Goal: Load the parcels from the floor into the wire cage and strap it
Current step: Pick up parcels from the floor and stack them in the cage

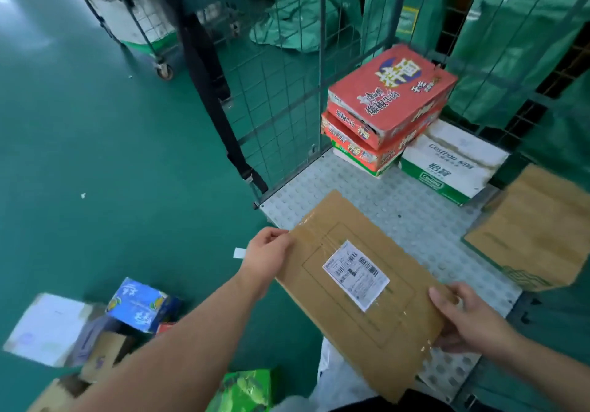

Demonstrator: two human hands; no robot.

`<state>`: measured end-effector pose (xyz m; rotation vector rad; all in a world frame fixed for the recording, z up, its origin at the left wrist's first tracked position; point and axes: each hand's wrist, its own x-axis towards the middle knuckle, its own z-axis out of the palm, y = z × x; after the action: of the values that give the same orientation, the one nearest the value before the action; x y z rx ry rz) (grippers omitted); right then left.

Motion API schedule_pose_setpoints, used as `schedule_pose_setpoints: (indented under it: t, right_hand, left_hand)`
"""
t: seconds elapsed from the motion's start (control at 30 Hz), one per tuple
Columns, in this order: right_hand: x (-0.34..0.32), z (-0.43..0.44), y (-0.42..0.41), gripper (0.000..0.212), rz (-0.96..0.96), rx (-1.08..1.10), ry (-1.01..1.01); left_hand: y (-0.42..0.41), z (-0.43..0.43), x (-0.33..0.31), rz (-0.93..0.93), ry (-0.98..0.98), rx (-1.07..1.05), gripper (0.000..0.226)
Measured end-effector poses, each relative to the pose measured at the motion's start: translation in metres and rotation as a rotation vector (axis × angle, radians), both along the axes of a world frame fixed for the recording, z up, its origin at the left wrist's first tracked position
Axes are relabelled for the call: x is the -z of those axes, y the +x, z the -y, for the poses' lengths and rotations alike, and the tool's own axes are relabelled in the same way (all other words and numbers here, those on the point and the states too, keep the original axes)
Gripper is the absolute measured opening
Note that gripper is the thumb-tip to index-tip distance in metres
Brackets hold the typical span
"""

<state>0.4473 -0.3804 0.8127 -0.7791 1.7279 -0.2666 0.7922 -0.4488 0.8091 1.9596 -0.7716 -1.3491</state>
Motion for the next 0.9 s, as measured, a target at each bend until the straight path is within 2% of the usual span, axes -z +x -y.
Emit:
schedule_pose_setpoints:
  t: [0.07,0.17,0.27,0.33,0.53,0.77,0.9]
  right_hand:
    - [-0.008,0.028,-0.006,0.041,0.035,-0.013,0.002]
    - [-0.008,0.063,-0.007,0.038,0.055,0.002,-0.011]
    - [0.002,0.091,-0.005,0.033,0.068,0.114,-0.001]
    - [0.014,0.102,0.000,0.030,0.071,0.229,0.003]
    - [0.053,0.130,0.029,0.025,0.069,0.541,0.125]
    - [0.138,0.164,0.076,0.030,-0.022,0.915,0.259]
    - [0.202,0.191,0.078,0.026,0.067,1.054,0.286]
  left_hand:
    - [-0.001,0.041,-0.002,0.019,-0.021,-0.055,0.021]
    - [-0.010,0.089,-0.003,-0.090,-0.039,-0.134,0.021]
    - [-0.034,0.134,0.003,-0.191,0.067,-0.058,0.020]
    - [-0.051,0.165,0.006,-0.196,0.108,0.047,0.024]
    - [-0.096,0.277,0.050,-0.061,0.188,0.401,0.034]
    - [-0.168,0.390,0.158,0.063,0.350,0.877,0.041]
    - [-0.218,0.430,0.221,0.163,0.321,1.010,0.045]
